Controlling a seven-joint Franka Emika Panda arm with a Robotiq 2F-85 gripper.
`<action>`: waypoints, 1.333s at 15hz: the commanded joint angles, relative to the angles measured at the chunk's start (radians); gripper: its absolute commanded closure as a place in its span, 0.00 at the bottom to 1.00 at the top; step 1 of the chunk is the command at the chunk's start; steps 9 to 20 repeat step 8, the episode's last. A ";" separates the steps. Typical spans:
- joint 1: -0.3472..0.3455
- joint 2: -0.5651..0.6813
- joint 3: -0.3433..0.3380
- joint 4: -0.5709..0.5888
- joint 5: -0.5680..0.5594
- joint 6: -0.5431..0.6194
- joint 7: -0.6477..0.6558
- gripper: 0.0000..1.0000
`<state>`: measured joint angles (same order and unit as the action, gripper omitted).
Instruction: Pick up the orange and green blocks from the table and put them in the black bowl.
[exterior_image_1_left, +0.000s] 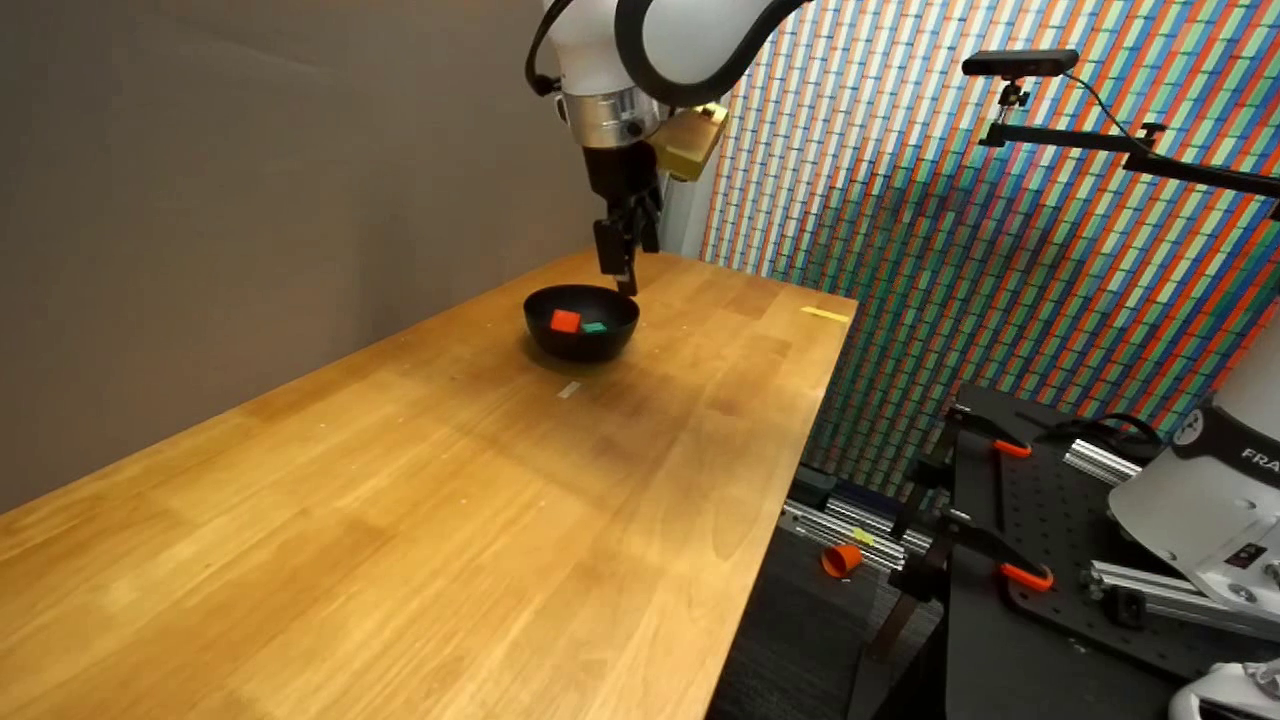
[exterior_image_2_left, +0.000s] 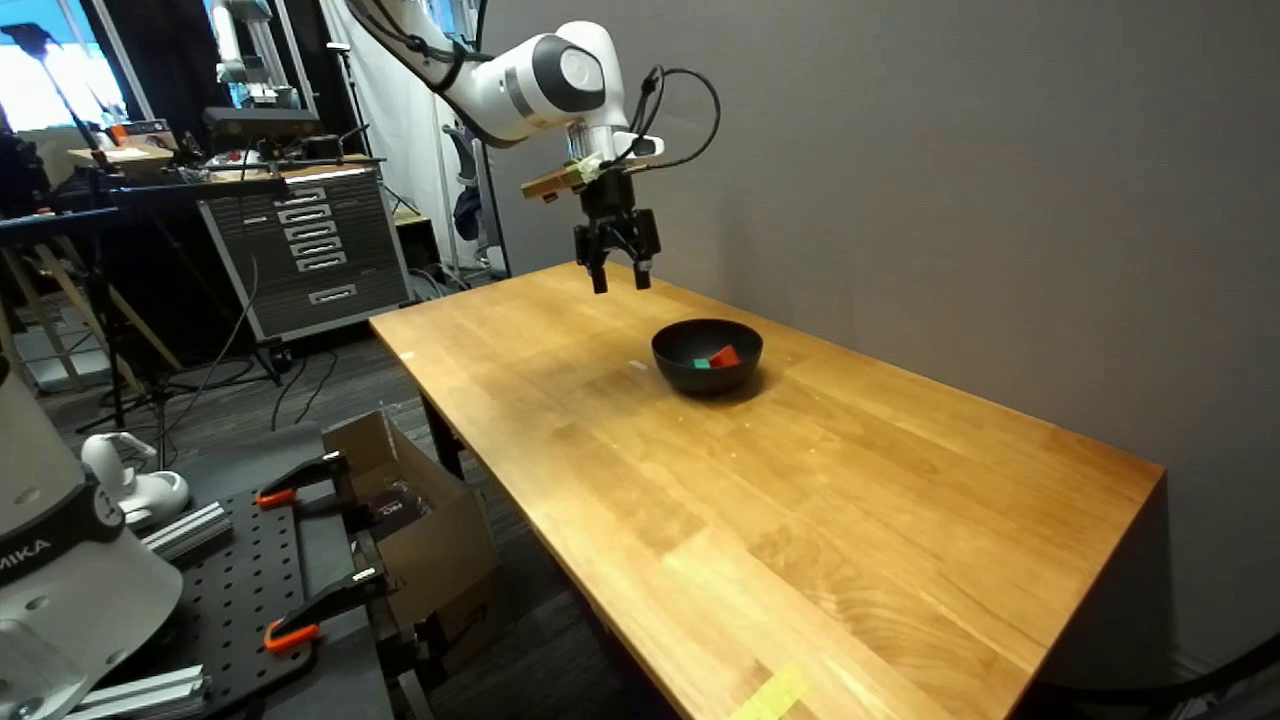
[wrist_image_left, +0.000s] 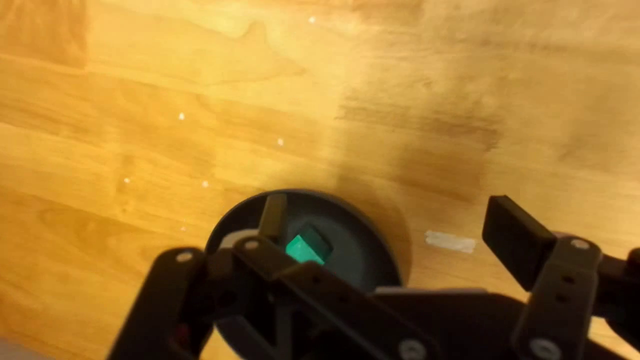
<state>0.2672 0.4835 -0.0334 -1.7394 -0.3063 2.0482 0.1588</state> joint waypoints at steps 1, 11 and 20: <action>-0.081 -0.232 0.082 -0.246 0.133 -0.024 -0.092 0.00; -0.095 -0.380 0.106 -0.396 0.142 -0.050 -0.044 0.00; -0.095 -0.380 0.106 -0.396 0.142 -0.050 -0.044 0.00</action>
